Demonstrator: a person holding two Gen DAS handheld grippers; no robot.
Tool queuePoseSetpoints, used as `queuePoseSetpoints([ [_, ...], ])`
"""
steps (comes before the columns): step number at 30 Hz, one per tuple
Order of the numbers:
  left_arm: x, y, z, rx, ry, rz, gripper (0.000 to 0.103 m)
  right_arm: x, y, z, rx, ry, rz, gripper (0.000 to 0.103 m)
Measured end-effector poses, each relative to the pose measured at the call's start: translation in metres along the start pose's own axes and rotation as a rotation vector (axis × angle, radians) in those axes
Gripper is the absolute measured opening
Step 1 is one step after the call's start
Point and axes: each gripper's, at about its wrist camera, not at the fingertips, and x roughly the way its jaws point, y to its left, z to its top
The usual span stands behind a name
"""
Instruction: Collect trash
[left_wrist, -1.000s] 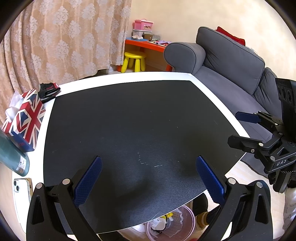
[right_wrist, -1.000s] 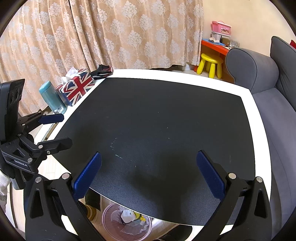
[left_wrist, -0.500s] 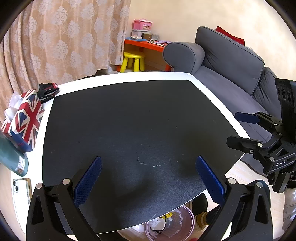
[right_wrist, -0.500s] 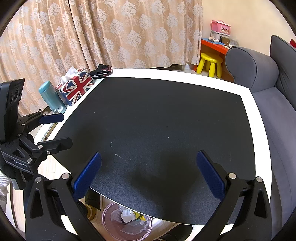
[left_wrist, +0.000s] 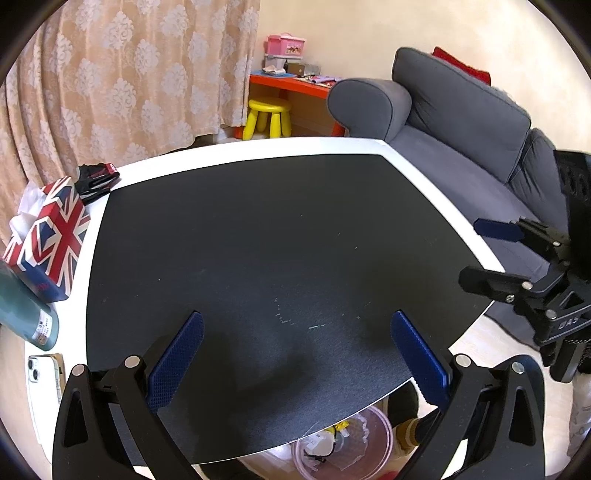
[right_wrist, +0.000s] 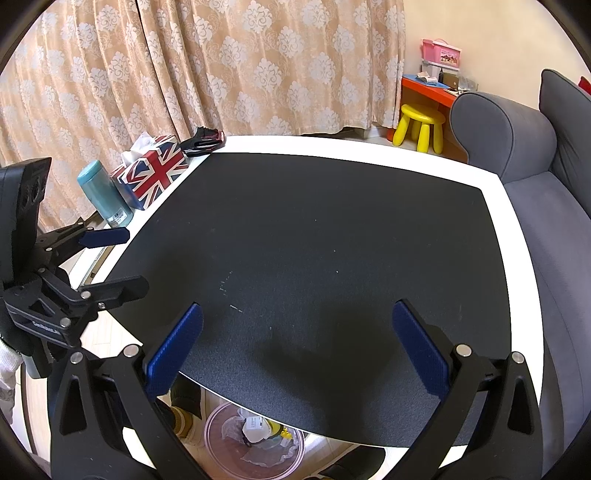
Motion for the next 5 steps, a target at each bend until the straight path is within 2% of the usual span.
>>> queuePoseSetpoints([
  [5, 0.0024, 0.0012, -0.0022, 0.005, 0.008, 0.001, 0.097, 0.0020, -0.0014, -0.0038, 0.000, 0.001, 0.001, 0.100],
])
